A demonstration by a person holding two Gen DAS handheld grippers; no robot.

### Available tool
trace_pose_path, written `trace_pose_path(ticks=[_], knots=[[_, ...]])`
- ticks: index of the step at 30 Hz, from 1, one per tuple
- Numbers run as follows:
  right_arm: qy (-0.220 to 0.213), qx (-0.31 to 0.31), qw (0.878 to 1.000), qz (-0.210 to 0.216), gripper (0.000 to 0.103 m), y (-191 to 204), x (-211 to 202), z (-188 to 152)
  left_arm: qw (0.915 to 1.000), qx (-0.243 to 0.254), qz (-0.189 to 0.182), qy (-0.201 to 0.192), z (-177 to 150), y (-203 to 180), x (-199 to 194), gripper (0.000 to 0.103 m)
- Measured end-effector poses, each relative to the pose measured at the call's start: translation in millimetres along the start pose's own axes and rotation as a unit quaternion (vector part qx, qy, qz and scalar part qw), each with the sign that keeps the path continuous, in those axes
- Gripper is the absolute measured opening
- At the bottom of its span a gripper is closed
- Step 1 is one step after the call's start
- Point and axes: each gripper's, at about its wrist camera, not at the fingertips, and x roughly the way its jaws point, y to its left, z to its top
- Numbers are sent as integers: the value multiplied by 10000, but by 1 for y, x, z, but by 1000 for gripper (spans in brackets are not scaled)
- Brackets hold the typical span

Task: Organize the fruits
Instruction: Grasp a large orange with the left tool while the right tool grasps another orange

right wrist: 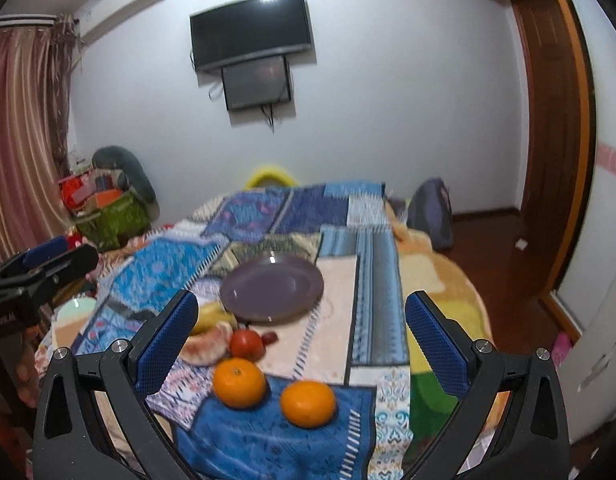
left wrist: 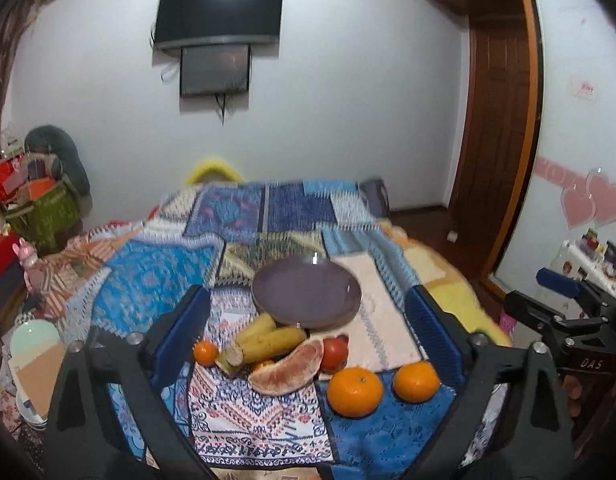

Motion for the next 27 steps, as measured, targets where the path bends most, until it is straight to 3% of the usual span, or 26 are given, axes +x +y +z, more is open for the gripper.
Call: trace_pose_path(ticks=[2, 7, 11, 20, 27], knots=[[190, 1, 9998, -35, 102, -4, 9, -5, 9996, 23, -60, 292, -5, -1, 16, 87], [667, -69, 9977, -31, 91, -10, 28, -16, 9961, 118, -286, 827, -15, -6, 47, 87], [1077, -52, 9940, 206, 81, -14, 44, -28, 9899, 255, -553, 1282, -24, -16, 71, 87], [1810, -169, 9826, 375, 80, -17, 74, -59, 9673, 411, -848, 2354, -60, -32, 127, 87], [2239, -80, 9734, 474, 80, -21, 98, -76, 9552, 551, -941, 2751, -81, -40, 150, 87]])
